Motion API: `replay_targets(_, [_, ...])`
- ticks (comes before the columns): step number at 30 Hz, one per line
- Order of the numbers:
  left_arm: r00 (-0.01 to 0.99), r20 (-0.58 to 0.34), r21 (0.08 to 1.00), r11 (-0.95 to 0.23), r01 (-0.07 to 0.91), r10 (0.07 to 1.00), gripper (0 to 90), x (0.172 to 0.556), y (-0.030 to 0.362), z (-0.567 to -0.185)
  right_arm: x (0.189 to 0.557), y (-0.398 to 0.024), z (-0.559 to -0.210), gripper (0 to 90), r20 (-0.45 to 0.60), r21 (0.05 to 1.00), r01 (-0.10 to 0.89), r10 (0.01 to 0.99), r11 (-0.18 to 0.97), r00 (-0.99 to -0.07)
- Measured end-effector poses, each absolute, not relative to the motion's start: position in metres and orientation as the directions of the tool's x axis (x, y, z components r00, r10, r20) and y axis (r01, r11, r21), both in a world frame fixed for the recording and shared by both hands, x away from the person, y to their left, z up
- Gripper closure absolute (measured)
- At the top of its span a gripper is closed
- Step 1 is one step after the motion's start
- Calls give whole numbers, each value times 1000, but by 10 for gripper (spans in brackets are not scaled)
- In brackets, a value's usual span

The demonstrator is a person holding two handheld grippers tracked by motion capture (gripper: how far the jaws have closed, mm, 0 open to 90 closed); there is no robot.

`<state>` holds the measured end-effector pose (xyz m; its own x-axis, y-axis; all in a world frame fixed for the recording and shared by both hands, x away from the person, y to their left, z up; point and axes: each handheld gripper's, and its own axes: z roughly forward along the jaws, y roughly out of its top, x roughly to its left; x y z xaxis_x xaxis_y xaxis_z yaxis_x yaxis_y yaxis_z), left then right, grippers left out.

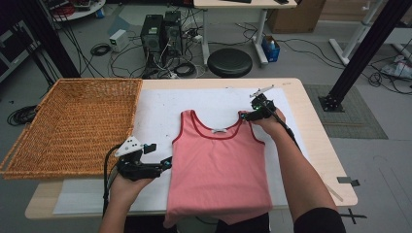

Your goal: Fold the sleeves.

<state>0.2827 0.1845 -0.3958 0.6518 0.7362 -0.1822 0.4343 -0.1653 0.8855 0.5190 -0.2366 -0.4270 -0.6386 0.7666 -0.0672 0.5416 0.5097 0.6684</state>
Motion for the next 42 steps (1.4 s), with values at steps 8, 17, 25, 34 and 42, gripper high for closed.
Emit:
replay_targets(8, [648,-180,880,-173,442,740,189,286,181,-398,520,-224,-439,812,-130,661,498,740,561,-659])
replay_targets(17, [657,-200,881,-160,445,727,189,297,181,-401,517,-235,-422,860,-79,716,500,768,487,-635])
replay_targets(25, [677,-200,890,-159,428,708,189,307,177,-399,489,-243,-394,859,-76,764,445,750,467,-657])
replay_targets(34, [696,-198,893,-166,419,690,189,321,172,-393,441,-243,-374,858,-92,814,373,732,445,-675])
replay_targets(42, [713,-201,893,-174,415,672,189,326,167,-396,399,-244,-371,854,-67,851,336,717,404,-693])
